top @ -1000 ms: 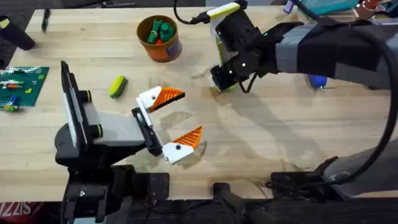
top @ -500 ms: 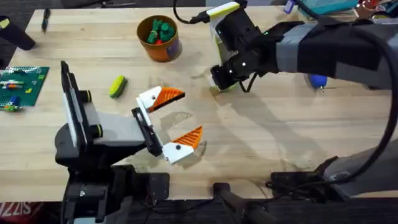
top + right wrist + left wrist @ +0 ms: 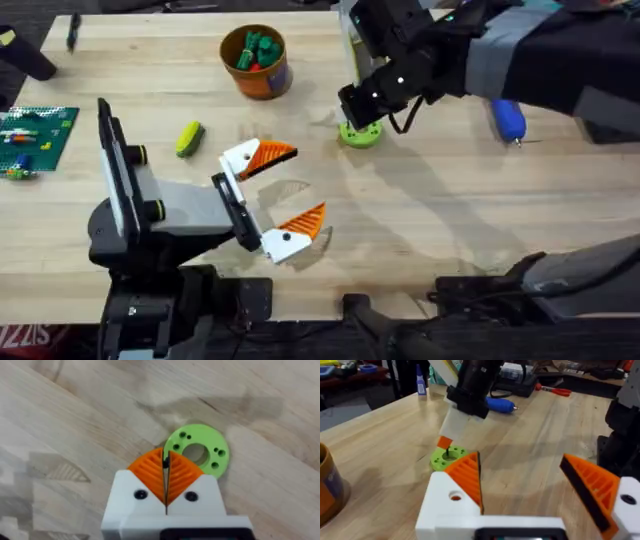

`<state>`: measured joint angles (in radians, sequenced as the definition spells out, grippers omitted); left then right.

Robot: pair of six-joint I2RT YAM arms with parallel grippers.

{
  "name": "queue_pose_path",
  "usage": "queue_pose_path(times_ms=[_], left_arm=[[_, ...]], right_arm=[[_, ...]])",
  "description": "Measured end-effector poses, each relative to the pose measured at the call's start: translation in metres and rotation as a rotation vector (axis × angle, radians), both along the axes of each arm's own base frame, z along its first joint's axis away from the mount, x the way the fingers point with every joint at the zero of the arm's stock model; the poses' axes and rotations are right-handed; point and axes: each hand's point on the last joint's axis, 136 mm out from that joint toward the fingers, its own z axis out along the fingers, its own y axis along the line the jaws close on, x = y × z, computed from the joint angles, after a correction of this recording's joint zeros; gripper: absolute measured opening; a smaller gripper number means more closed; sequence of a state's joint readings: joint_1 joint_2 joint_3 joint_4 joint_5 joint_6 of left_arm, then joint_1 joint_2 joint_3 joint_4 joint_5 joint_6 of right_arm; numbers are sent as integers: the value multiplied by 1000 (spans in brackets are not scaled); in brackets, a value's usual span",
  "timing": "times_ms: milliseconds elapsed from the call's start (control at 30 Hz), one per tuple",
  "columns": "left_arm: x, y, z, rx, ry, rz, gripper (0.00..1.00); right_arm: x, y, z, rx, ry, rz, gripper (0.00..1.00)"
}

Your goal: Pick up the gripper from the table and insert it into the empty holder that is missing its gripper. Then pick up a screw, insert it into the mounting hole, and use the screwdriver to tighten it. Finally, clean up the table by picking up the vegetable and placing it into the bucket.

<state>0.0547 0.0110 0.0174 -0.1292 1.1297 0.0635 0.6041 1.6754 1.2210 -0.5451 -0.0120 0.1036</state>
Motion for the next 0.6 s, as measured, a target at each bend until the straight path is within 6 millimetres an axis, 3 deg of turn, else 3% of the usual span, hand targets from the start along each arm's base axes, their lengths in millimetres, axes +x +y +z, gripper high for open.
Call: queue_pose_path(times_ms=[600], left_arm=[[0,0,0,0,0,0,985]], right_arm=[[11,17,97,72,-38,29,7]])
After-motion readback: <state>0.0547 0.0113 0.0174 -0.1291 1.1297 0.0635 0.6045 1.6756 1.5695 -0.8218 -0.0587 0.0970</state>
